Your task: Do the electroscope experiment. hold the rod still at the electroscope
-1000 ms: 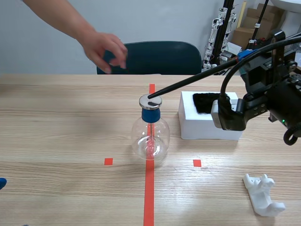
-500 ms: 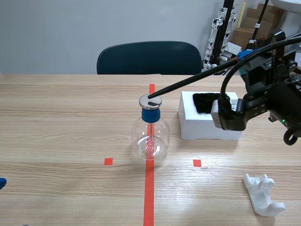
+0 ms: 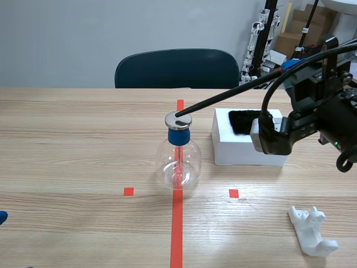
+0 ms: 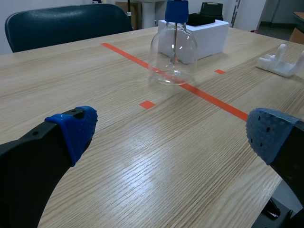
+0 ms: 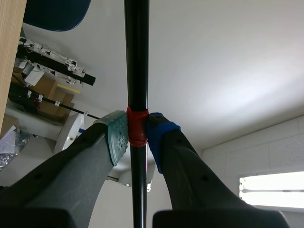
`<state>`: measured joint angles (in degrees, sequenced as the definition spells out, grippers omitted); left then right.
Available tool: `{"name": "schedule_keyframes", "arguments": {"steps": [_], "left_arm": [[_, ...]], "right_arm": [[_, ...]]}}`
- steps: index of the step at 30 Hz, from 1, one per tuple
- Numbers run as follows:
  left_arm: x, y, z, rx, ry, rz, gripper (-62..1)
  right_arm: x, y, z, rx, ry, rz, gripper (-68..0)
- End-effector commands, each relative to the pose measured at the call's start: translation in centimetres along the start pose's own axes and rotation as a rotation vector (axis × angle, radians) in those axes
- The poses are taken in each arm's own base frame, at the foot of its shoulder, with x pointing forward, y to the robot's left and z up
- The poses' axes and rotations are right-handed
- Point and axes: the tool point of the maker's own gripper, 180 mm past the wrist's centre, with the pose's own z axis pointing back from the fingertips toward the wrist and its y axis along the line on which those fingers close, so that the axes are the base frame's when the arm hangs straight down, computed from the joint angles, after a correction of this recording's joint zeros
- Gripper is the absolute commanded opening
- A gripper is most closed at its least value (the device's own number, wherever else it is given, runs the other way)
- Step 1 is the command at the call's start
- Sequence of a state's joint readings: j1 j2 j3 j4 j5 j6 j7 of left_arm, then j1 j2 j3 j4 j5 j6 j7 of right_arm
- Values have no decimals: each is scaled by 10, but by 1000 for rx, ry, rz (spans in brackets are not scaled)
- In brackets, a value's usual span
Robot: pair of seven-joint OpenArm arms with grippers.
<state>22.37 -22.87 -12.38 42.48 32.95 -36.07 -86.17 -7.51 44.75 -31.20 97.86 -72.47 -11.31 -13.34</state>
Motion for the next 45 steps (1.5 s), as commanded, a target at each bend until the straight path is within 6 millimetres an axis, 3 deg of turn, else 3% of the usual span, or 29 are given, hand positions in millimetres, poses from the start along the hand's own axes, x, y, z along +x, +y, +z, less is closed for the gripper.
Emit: {"name": "schedule_keyframes", "arguments": {"steps": [1, 45], "left_arm": [[12, 1, 0, 1, -57, -4, 14], [12, 1, 0, 1, -57, -5, 14]], "right_arm": [[-8, -10, -3, -35, 17, 13, -676], [-9, -10, -3, -31, 20, -6, -676]]}}
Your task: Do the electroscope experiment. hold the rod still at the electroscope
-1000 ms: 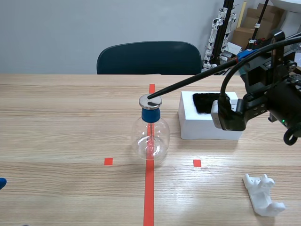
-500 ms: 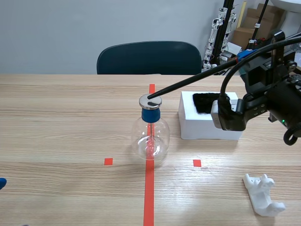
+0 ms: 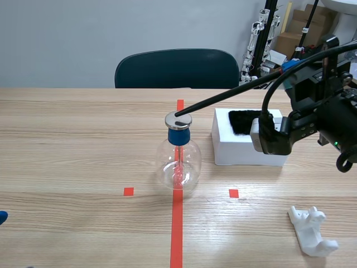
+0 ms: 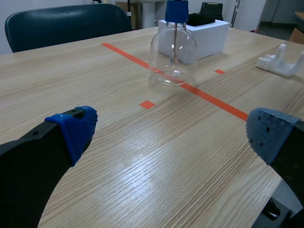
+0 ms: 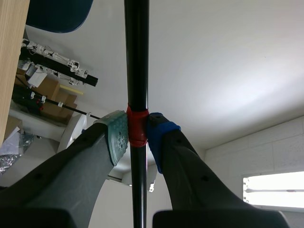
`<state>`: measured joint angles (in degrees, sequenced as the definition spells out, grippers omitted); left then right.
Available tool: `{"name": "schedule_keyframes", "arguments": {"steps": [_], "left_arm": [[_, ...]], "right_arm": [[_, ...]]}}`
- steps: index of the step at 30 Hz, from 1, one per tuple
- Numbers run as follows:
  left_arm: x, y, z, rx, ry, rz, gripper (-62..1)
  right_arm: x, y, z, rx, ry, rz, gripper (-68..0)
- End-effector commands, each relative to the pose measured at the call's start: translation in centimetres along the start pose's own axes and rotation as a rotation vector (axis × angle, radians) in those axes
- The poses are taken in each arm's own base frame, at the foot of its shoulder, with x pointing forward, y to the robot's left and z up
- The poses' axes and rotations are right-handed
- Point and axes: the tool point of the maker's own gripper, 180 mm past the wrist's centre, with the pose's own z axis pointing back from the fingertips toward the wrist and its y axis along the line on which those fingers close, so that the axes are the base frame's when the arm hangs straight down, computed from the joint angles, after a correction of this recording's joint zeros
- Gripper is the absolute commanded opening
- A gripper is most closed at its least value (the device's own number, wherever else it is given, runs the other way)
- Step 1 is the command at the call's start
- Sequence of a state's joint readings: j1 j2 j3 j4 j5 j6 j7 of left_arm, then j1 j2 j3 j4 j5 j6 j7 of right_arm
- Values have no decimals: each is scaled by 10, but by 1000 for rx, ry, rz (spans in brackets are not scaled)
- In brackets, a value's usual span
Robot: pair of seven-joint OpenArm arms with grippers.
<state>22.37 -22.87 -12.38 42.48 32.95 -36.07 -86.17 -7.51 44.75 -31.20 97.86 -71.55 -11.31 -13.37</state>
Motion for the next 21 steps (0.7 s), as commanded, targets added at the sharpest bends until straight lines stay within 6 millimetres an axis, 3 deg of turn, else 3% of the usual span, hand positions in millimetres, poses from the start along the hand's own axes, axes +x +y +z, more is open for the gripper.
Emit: {"name": "schedule_keyframes", "arguments": {"steps": [1, 5, 12, 17, 21], "left_arm": [[12, 1, 0, 1, -57, -5, 14], [12, 1, 0, 1, -57, -5, 14], [12, 1, 0, 1, -57, -5, 14], [12, 1, 0, 1, -57, -5, 14], [12, 1, 0, 1, -57, -5, 14]], "right_arm": [[-9, -12, -4, -38, 19, 2, -676], [-19, -25, 2, -61, 46, -29, -676], [-42, -48, 34, -73, 108, -118, -676], [-62, -50, 63, -63, 172, -261, -676], [-75, -36, 86, -24, 206, -378, -676]]}}
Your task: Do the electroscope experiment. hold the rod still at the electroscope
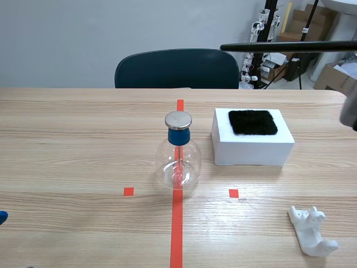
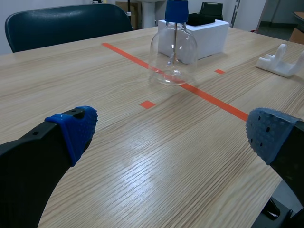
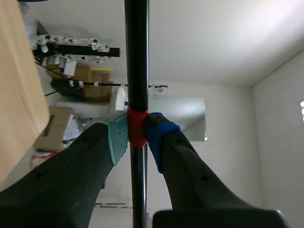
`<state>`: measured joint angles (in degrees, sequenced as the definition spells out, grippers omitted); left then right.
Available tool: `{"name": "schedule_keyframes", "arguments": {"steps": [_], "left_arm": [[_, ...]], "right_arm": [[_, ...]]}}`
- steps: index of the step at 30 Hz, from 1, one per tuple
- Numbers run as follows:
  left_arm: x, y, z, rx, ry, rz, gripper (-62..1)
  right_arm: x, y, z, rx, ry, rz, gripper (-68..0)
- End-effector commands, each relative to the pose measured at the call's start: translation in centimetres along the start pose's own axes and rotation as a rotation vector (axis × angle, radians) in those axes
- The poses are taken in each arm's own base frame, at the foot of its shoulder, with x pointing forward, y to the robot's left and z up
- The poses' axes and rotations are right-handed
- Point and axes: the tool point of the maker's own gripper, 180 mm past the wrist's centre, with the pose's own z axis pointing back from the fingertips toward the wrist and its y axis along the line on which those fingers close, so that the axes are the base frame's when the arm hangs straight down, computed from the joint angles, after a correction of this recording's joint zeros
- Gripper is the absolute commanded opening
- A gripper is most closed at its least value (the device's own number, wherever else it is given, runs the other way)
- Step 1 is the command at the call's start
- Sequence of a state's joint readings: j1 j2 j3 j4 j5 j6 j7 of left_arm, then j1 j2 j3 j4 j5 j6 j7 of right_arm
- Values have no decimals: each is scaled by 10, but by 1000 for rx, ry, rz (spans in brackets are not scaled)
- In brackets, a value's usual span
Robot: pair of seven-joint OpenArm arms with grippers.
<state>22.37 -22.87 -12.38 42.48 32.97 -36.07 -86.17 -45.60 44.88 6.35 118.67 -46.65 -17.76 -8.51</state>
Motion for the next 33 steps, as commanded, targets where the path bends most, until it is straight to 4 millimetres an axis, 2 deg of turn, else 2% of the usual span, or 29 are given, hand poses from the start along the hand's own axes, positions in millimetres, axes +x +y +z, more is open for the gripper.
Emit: {"name": "schedule_keyframes", "arguments": {"steps": [1, 5, 8, 11, 19, 24, 33], "left_arm": [[12, 1, 0, 1, -57, -5, 14], [12, 1, 0, 1, -57, -5, 14], [12, 1, 0, 1, -57, -5, 14], [12, 1, 0, 1, -57, -5, 14], [12, 1, 0, 1, -58, -5, 14], [12, 1, 0, 1, -58, -5, 14], [12, 1, 0, 1, -58, -5, 14]], "right_arm": [[-8, 0, 5, -2, 17, -28, -676], [-25, 6, 27, 42, 37, -133, -676], [-28, 10, 46, 69, 16, -198, -676], [-18, 19, 67, 117, -50, -235, -676], [10, 69, 125, 345, -221, -339, -676], [17, 90, 137, 465, -241, -444, -676], [19, 94, 137, 497, -244, -482, -676]]}}
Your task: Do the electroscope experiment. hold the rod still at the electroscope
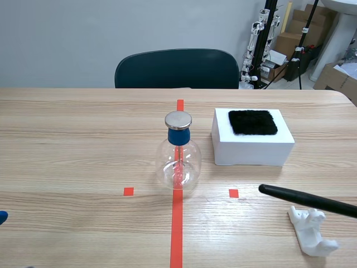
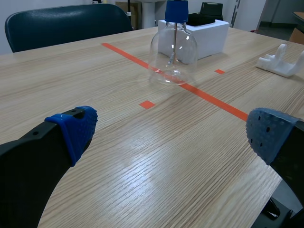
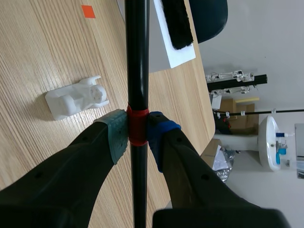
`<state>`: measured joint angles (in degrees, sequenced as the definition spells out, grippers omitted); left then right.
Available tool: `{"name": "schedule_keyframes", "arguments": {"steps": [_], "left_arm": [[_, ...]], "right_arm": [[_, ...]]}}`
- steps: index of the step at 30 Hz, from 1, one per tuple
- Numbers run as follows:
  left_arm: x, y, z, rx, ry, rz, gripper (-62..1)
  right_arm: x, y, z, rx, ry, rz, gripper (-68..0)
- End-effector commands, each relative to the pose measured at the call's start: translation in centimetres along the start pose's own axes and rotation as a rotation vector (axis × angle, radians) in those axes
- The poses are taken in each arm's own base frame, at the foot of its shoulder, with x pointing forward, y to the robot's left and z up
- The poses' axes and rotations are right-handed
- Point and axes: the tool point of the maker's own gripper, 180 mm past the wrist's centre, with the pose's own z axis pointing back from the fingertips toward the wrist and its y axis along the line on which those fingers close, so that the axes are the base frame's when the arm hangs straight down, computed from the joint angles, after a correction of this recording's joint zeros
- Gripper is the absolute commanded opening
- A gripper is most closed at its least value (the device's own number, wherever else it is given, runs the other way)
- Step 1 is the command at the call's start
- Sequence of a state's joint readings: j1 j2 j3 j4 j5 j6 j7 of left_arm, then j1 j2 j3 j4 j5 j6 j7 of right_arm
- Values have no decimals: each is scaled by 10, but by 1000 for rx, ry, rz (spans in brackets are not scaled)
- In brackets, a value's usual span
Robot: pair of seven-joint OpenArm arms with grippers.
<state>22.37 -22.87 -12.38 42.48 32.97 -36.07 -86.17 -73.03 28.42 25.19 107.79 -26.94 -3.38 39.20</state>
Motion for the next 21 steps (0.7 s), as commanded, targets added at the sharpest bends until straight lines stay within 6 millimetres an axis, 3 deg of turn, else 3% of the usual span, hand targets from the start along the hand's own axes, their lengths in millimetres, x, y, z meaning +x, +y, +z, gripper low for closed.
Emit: {"name": "schedule_keyframes", "arguments": {"steps": [1, 21], "left_arm": [[12, 1, 0, 1, -58, -5, 14], [12, 1, 0, 1, -58, -5, 14]], "right_arm": [[8, -9, -3, -24, -35, 15, -676], [5, -7, -3, -10, -19, 6, -676]]}}
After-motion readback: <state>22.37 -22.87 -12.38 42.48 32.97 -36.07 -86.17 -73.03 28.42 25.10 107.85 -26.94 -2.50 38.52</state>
